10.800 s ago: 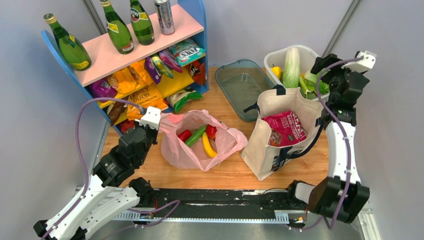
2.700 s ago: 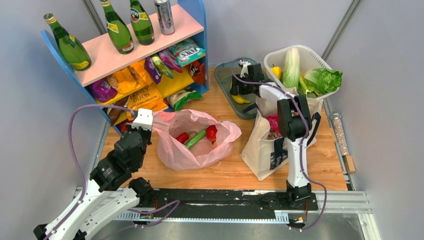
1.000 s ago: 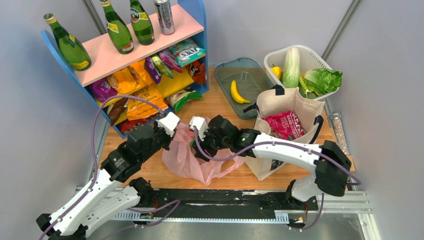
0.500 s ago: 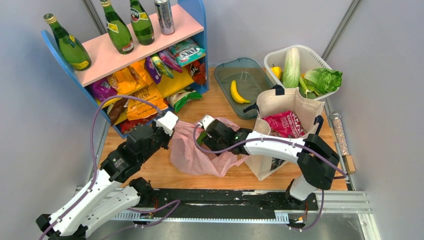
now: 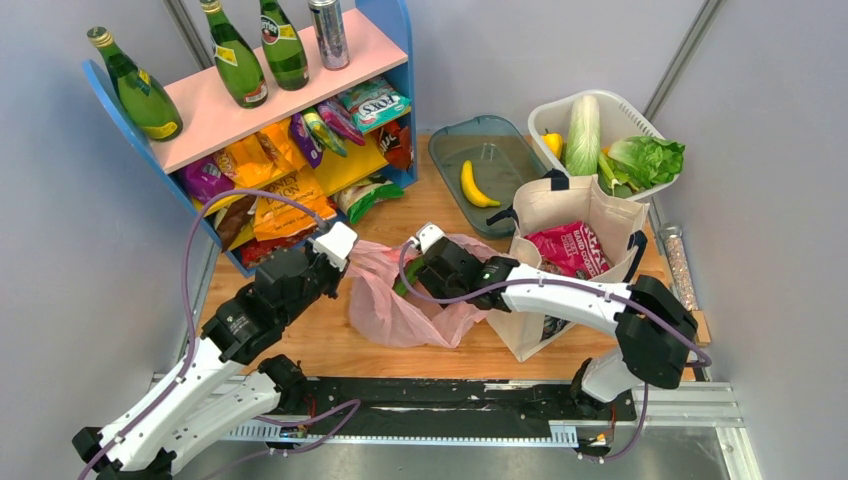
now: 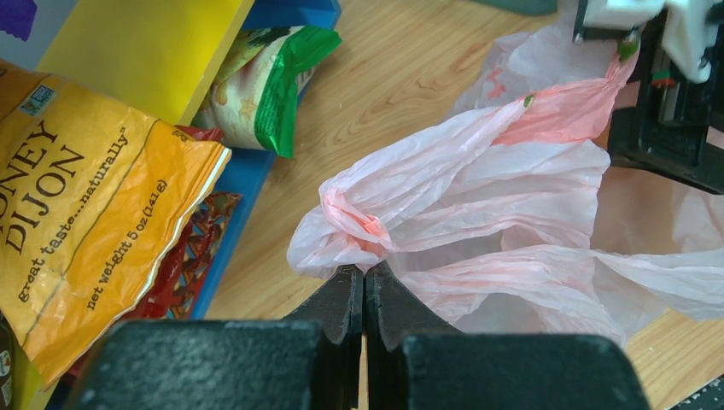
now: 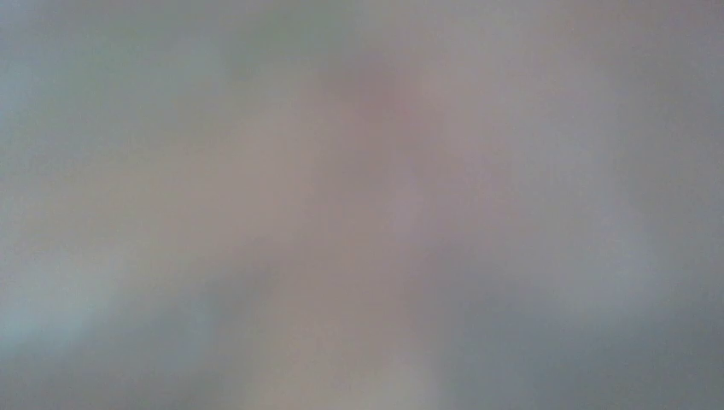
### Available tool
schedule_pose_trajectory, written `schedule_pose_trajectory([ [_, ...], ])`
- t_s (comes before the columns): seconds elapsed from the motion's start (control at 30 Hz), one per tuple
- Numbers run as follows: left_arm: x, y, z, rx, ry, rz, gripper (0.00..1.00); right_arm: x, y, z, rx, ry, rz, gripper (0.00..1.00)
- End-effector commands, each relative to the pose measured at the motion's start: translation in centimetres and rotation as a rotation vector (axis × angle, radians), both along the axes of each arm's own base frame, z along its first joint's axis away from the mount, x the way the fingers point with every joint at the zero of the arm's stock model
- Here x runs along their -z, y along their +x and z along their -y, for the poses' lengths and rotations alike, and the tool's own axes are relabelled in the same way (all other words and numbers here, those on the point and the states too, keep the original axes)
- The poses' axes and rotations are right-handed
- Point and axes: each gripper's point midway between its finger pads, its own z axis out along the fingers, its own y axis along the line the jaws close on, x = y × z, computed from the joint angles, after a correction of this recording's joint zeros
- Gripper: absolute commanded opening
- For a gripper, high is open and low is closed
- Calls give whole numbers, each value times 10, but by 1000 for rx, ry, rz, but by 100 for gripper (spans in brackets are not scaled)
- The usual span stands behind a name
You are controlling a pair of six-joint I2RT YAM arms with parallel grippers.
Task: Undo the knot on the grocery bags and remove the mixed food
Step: Pick up the fake fruit from the takeout bag.
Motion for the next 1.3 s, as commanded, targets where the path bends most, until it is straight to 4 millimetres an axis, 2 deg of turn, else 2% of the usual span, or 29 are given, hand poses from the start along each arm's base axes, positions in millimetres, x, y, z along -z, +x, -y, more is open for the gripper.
schedule_pose_trajectory([
  [0.0,-13,-1,8,34,-35,11,0,-50,4,-58,-78,351,41,61],
  [0.07,-12,-1,9,41,-33,6,0,-60,7,-72,-102,416,60,58],
  [0.17,-11,-1,10,42,-32,1,0,-60,21,-80,-86,424,100,54],
  [0.33,-11,-1,10,44,-34,1,0,-48,49,-73,-17,392,133,52],
  [0.53,-10,-1,10,43,-29,-1,0,-38,70,-58,35,318,186,56],
  [0.83,-9,0,10,41,-27,-1,0,-14,91,-30,150,237,192,67],
  [1.27,-9,0,9,39,-26,-2,0,15,114,-27,181,224,156,72],
])
